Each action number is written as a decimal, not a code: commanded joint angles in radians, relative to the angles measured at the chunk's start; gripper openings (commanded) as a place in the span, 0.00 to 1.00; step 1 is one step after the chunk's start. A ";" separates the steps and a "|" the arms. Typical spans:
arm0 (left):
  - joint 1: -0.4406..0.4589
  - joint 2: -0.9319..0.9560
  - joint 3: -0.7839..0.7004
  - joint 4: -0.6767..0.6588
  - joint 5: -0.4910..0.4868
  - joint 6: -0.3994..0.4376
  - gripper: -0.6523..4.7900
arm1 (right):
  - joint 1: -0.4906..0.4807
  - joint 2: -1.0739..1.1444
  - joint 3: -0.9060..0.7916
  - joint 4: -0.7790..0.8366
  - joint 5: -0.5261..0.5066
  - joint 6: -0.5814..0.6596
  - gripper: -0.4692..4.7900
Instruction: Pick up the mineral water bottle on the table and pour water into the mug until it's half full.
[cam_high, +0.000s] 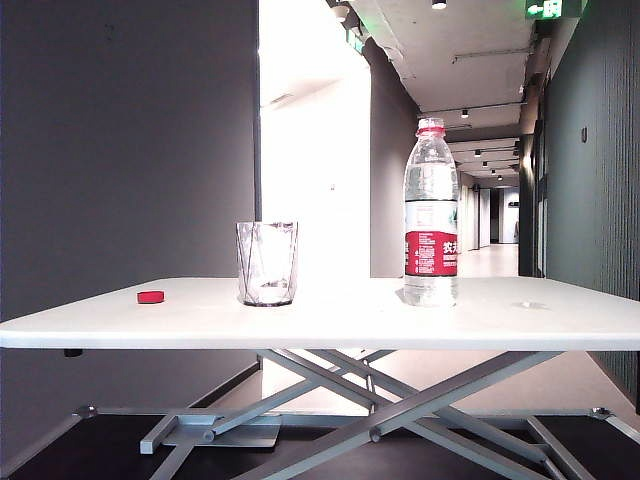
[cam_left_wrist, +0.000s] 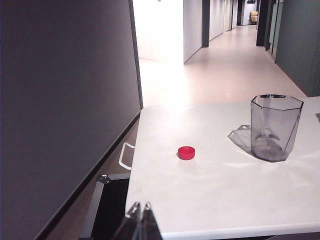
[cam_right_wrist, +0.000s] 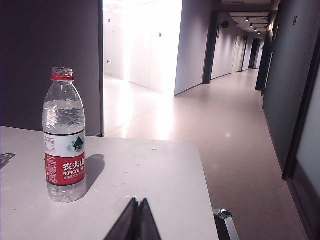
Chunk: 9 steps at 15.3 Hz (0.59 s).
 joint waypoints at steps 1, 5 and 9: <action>-0.001 0.000 0.003 0.009 0.005 -0.003 0.11 | 0.000 -0.002 -0.002 0.013 0.000 0.004 0.07; -0.001 0.000 0.003 0.009 0.005 -0.003 0.11 | 0.000 -0.002 -0.002 0.014 0.000 0.004 0.07; -0.001 0.000 0.003 0.009 0.005 -0.003 0.11 | 0.001 -0.001 -0.002 0.048 -0.134 0.074 0.09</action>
